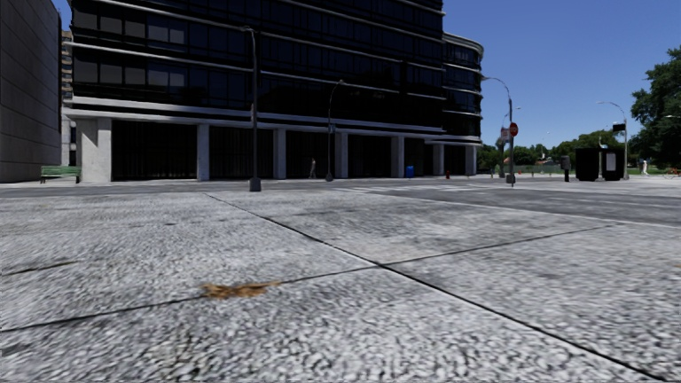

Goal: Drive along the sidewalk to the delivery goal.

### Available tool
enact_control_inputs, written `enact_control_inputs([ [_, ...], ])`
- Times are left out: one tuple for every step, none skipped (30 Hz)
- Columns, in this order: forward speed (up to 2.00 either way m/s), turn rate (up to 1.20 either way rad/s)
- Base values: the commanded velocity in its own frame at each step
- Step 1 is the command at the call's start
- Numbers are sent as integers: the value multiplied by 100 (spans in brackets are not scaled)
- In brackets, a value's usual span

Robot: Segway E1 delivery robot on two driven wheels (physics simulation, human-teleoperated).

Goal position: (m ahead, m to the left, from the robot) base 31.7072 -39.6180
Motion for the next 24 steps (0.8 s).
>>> enact_control_inputs([
  [200,0],
  [200,0],
  [200,0],
  [200,0],
  [200,0],
  [200,0],
  [200,0],
  [200,0],
  [200,0],
  [200,0],
  [200,0],
  [200,0],
  [200,0],
  [200,0],
  [200,0],
  [200,0],
  [200,0],
  [200,0],
  [200,0],
  [200,0],
  [200,0],
  [200,0],
  [200,0],
  [200,0],
])
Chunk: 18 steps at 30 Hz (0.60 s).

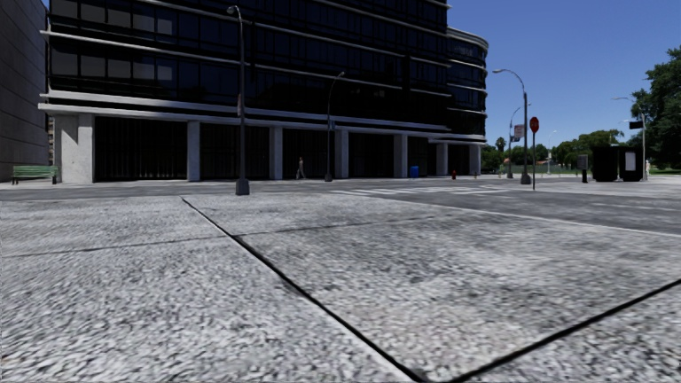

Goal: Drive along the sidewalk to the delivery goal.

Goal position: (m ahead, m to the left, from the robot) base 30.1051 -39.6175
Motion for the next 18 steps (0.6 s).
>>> enact_control_inputs([
  [200,0],
  [200,0],
  [200,0],
  [200,0],
  [200,0],
  [200,0],
  [200,0],
  [200,0],
  [200,0],
  [200,0],
  [200,0],
  [200,0],
  [200,0],
  [200,0],
  [200,0],
  [200,0],
  [200,0],
  [200,0],
])
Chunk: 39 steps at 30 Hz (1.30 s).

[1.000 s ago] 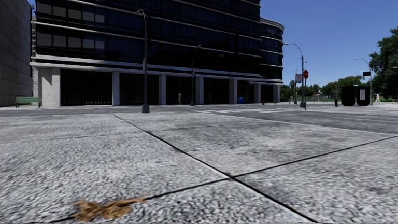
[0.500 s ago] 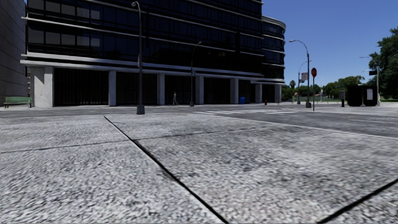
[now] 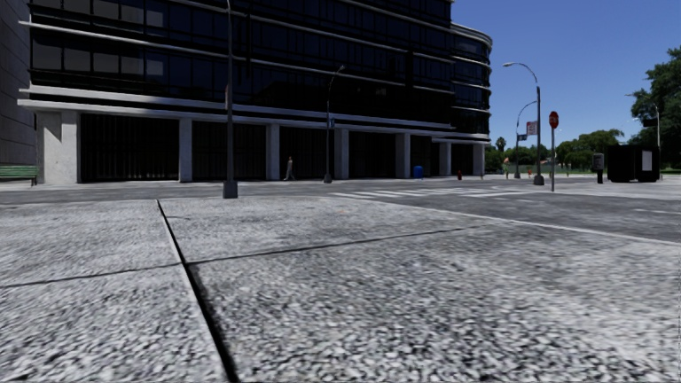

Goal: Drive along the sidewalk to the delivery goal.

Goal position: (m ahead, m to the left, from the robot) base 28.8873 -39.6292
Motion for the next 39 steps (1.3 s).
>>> enact_control_inputs([
  [200,0],
  [200,0],
  [200,0],
  [200,0],
  [200,0],
  [200,0],
  [200,0],
  [200,0],
  [200,0],
  [200,0],
  [200,0],
  [200,0],
  [200,0],
  [200,0],
  [200,0],
  [200,0],
  [200,0],
  [200,0],
  [200,0],
  [200,0],
  [200,0],
  [200,0],
  [200,0],
  [200,0],
  [200,0],
  [200,0],
  [200,0],
  [200,0],
  [200,0],
  [200,0],
  [200,0],
  [200,0],
  [200,0],
  [200,0],
  [200,0],
  [200,0],
  [200,0],
  [200,0],
  [200,0],
])
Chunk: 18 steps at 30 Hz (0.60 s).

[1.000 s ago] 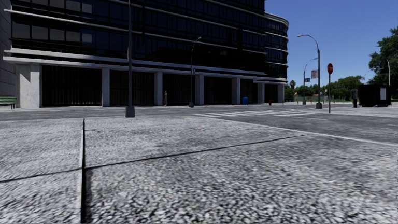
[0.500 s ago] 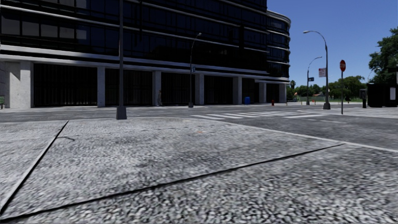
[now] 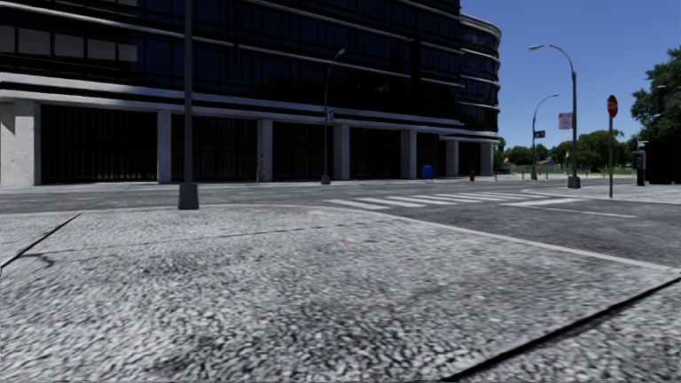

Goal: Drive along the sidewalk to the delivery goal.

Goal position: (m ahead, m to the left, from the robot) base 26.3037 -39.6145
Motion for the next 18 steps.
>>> enact_control_inputs([
  [200,0],
  [200,0],
  [200,0],
  [200,0],
  [200,0],
  [200,0],
  [200,0],
  [200,0],
  [200,0],
  [200,0],
  [200,0],
  [200,0],
  [200,0],
  [200,0],
  [200,0],
  [200,0],
  [200,0],
  [200,0],
])
